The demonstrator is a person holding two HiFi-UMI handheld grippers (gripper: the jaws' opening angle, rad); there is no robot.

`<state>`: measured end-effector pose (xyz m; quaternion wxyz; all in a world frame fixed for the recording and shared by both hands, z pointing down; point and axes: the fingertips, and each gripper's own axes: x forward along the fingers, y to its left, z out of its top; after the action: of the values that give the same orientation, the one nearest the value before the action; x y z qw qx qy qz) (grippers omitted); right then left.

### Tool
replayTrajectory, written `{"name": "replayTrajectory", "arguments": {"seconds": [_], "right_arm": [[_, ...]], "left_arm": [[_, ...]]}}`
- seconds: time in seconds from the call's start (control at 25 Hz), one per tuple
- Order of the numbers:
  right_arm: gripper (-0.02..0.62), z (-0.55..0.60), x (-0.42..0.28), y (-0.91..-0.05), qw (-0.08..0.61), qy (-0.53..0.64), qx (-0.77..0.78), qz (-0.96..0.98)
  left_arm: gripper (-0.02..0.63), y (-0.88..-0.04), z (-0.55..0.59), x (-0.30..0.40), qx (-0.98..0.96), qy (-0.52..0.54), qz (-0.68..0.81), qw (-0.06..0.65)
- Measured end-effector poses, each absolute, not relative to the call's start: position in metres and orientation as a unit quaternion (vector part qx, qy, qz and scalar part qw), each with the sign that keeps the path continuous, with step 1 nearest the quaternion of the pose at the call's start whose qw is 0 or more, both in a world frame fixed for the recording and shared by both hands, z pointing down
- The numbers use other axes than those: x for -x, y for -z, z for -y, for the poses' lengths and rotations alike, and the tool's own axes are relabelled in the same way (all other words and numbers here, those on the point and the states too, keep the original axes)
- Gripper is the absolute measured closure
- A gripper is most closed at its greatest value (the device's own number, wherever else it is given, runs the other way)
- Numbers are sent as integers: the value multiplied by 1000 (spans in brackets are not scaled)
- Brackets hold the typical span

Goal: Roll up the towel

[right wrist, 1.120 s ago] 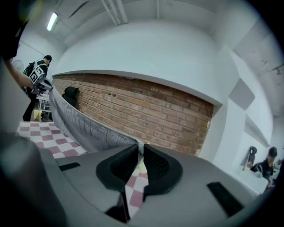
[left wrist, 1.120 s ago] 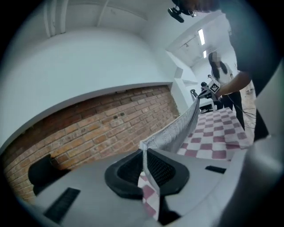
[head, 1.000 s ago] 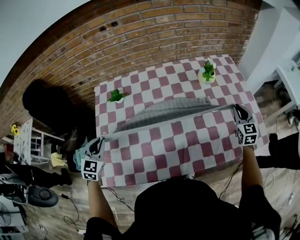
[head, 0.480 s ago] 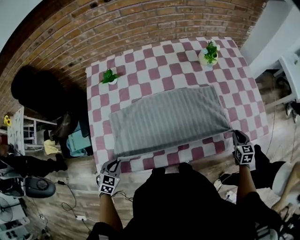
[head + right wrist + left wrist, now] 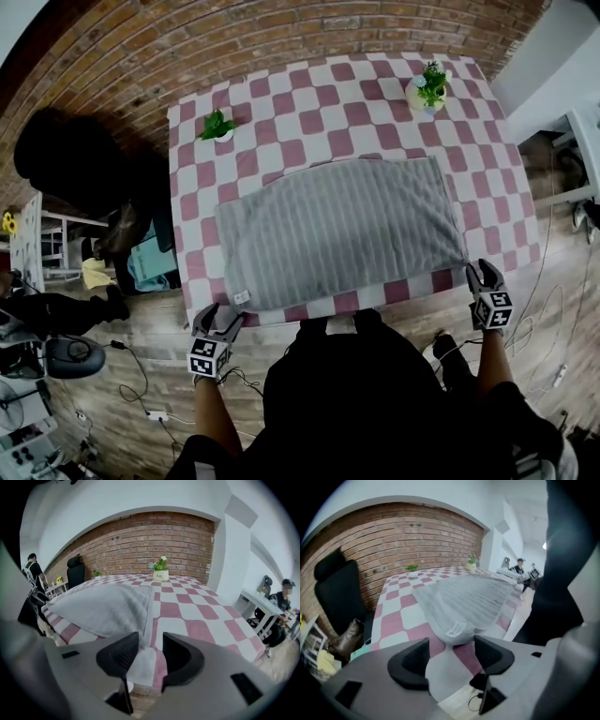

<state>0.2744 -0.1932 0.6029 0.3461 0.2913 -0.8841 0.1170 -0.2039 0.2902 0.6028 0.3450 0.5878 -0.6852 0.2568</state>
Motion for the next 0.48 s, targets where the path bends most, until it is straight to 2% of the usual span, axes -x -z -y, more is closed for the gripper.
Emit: {"name": "replayTrajectory", "arguments": {"seconds": [0.08, 0.24, 0.48], "right_arm": [[454, 199, -274, -589, 304, -143, -303, 892], [451, 216, -262, -559, 223, -173, -330, 901], [451, 224, -238, -543, 199, -163, -338, 906]], "left_arm": [[285, -584, -289, 223, -567, -186, 725, 345], [283, -549, -285, 261, -533, -107, 778, 315], [325, -516, -224, 282, -559, -97, 784, 253]]}}
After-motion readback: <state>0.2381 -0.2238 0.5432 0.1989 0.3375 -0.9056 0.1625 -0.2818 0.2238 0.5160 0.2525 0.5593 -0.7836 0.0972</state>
